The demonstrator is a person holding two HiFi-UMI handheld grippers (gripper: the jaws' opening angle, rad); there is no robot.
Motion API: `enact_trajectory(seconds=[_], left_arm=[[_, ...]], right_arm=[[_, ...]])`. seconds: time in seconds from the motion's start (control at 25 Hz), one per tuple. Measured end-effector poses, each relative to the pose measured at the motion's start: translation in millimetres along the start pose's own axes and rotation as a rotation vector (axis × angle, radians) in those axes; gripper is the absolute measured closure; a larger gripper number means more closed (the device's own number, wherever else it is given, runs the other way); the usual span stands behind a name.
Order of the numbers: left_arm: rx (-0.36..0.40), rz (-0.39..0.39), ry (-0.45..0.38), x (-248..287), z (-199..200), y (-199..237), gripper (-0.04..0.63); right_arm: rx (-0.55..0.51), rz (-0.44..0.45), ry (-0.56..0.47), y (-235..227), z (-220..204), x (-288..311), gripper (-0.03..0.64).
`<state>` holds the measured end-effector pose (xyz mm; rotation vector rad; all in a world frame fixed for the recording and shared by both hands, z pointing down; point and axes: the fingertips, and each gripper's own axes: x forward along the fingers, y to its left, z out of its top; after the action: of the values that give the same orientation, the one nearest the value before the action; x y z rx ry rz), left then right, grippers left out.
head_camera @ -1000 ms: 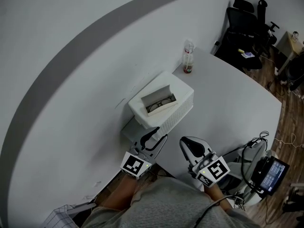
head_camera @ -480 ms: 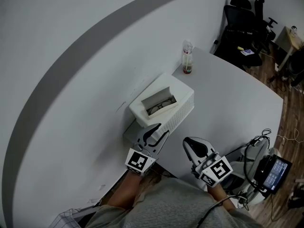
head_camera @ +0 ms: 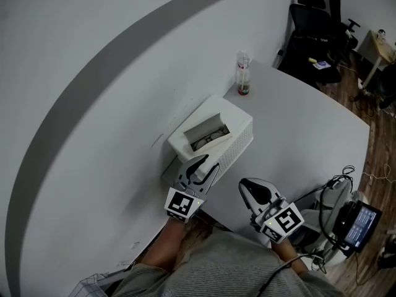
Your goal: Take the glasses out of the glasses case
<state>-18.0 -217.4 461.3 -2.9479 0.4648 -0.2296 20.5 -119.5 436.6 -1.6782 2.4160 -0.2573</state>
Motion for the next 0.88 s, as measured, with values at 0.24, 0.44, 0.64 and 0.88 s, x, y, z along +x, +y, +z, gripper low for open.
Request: enact_trajectory(seconds=[0.24, 0.44, 0.64, 0.88], left_arm=[[0.046, 0.001, 0.026, 8, -6, 7, 0.456], [0.063, 0.006, 0.059, 13, -12, 12, 0.456], [0.081, 0.018, 0.084, 18, -14, 21, 0.456], [0.115, 0.027, 0.107, 28, -15, 31, 0.456]], right_arm=[[0.002, 0.0, 0.0, -2, -1, 0, 0.6], [0.003, -0.005, -0.001, -4, -1, -2, 0.6], [0.004, -0.008, 0.001, -5, -3, -3, 0.6], [0.006, -0.009, 0.002, -6, -4, -2, 0.6]])
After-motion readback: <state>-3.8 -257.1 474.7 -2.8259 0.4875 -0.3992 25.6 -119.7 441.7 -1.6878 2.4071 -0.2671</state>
